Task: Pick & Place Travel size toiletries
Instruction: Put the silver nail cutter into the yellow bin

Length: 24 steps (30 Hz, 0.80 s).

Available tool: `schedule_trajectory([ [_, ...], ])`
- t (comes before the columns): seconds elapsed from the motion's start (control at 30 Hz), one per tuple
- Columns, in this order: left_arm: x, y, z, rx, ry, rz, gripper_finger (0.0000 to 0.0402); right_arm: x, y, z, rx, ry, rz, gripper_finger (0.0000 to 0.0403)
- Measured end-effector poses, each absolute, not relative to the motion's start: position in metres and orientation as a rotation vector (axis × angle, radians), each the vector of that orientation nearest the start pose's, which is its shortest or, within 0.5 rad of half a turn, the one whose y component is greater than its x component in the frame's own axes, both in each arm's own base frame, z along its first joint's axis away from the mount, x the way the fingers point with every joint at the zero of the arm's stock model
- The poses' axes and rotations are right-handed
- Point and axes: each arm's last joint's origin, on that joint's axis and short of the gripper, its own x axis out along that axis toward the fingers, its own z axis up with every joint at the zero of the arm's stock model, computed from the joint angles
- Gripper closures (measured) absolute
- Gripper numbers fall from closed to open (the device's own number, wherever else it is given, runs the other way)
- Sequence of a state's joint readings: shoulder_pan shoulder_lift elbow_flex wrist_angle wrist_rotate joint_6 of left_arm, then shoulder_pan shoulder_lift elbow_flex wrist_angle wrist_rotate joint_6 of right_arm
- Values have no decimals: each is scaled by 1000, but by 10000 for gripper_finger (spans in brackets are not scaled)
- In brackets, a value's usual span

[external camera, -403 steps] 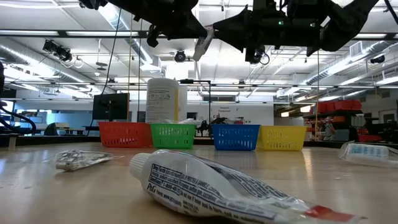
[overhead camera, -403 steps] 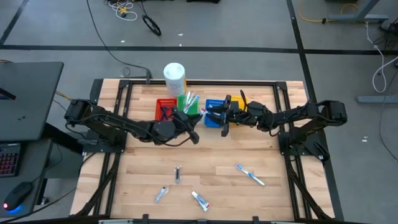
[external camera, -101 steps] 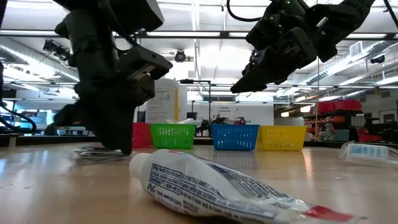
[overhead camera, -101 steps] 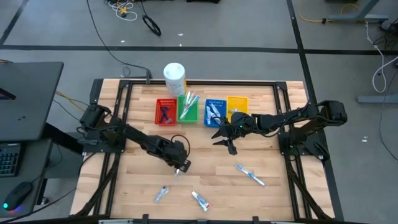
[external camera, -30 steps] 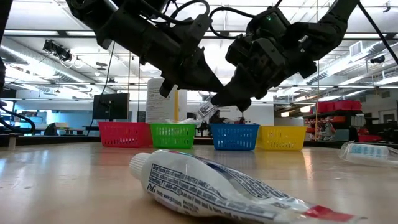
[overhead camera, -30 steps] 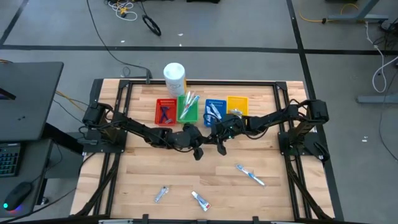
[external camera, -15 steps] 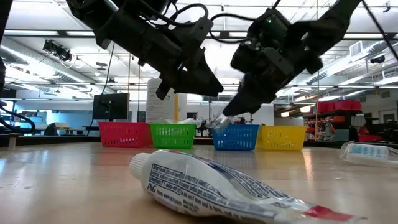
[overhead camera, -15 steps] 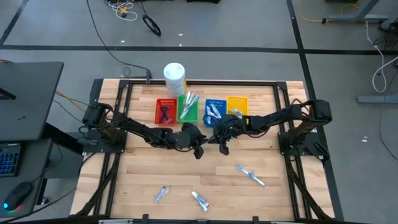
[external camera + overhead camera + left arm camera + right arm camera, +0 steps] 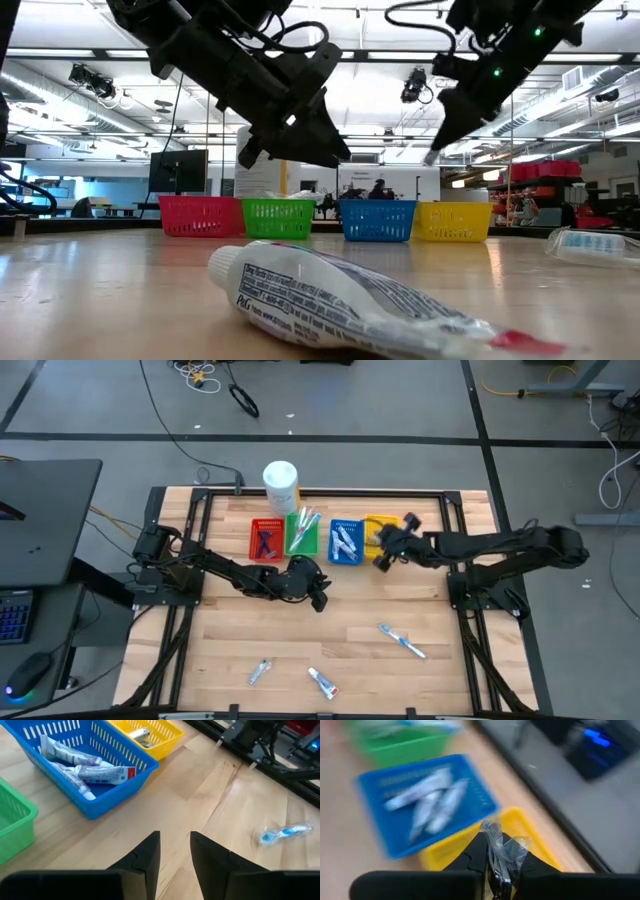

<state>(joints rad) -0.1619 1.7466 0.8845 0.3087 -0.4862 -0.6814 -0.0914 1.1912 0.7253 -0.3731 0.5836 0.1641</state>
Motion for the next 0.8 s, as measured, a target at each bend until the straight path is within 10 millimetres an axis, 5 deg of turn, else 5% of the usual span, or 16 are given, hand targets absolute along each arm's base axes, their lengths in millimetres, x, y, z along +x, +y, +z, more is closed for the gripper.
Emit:
schedule_trajectory([
  [0.33, 348, -43, 167, -523, 390, 484, 290, 211, -80, 171, 101, 737, -877, 371],
  [0.57, 348, -43, 167, -522, 392, 480, 290, 214, -95, 152, 171, 650, -757, 358],
  [0.8, 348, -43, 167, -520, 393, 480, 290, 214, -104, 131, 150, 769, -723, 332],
])
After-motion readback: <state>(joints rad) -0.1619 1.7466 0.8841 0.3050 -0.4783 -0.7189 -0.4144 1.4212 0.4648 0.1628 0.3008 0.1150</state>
